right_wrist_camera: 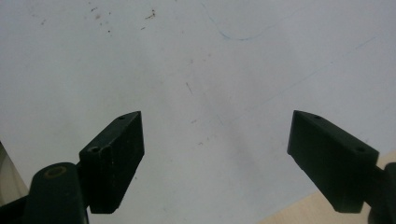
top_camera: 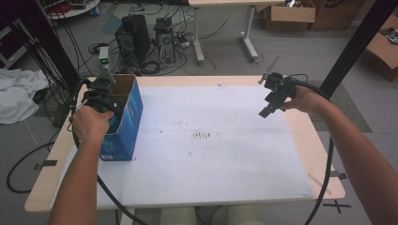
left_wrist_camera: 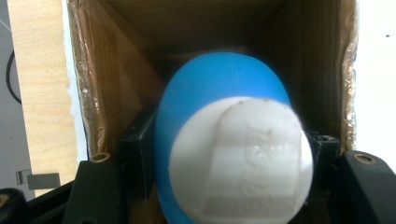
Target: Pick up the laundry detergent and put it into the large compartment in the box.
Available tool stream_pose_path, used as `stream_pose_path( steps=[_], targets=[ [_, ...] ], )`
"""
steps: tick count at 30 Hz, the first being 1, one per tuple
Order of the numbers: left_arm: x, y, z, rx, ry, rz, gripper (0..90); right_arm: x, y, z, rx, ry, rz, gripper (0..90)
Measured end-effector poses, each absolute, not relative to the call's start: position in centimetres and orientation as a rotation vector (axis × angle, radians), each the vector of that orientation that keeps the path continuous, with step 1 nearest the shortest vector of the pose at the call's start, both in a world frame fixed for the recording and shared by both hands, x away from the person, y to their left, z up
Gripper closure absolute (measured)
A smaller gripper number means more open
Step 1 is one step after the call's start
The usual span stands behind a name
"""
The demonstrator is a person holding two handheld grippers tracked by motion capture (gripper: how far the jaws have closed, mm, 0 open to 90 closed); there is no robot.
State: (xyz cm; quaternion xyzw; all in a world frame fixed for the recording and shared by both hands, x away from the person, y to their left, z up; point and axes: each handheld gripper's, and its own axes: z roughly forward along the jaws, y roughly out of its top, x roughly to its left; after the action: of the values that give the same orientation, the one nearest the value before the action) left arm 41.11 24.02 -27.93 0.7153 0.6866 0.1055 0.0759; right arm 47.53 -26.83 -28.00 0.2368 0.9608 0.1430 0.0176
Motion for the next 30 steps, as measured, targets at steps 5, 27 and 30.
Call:
stream_pose_path(
  steps=[5,27,30],
  targets=[
    [41.06,24.12,-27.96,2.143,2.058,0.311,37.1,47.49,-26.89,-27.94,0.733,2.984,0.446,18.8],
    [40.99,24.48,-27.83,2.127,2.071,0.29,31.5,47.4,-26.52,-28.01,0.71,2.992,0.444,19.0],
    [40.9,24.51,-27.62,2.12,2.073,0.289,31.6,47.38,-26.46,-27.98,0.705,2.992,0.448,19.0]
  ],
)
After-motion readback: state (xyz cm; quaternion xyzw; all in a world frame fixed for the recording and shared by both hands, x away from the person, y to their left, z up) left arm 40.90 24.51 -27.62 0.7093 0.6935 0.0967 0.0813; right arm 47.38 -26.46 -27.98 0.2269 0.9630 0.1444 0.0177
